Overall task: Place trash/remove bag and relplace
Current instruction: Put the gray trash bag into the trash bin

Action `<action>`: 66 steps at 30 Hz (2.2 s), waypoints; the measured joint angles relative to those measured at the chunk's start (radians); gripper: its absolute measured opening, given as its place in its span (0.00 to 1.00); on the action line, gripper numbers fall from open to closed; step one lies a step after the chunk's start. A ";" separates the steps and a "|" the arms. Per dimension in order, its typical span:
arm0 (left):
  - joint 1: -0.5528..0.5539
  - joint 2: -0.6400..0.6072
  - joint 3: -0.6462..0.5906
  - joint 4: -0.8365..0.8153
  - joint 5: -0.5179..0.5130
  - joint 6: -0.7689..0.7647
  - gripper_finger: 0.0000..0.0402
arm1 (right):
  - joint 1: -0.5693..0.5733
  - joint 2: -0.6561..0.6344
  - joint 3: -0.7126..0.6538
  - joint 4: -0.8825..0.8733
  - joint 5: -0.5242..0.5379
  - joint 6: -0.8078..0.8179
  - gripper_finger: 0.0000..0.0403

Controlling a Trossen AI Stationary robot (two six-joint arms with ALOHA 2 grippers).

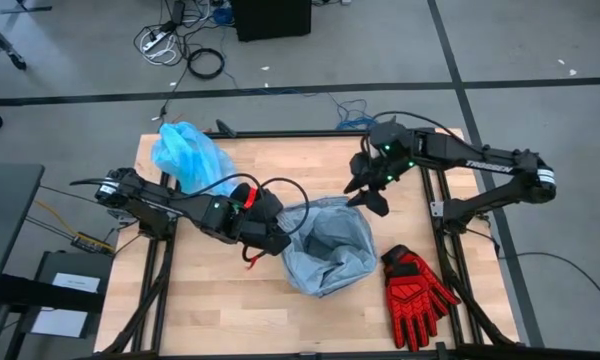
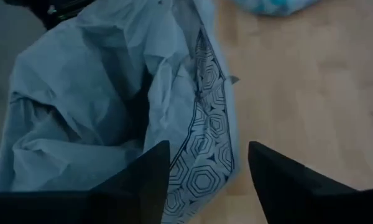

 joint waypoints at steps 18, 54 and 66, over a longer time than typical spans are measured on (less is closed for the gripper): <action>0.062 0.036 0.000 -0.018 0.036 -0.005 0.00 | -0.019 0.023 0.002 -0.074 -0.022 -0.074 0.00; 0.069 0.092 0.001 -0.019 0.112 -0.046 0.01 | -0.057 -0.267 -0.269 -0.011 0.086 -0.036 0.00; 0.072 0.092 0.000 -0.012 0.136 -0.046 0.00 | -0.130 -0.358 -0.495 0.369 -0.191 0.276 0.00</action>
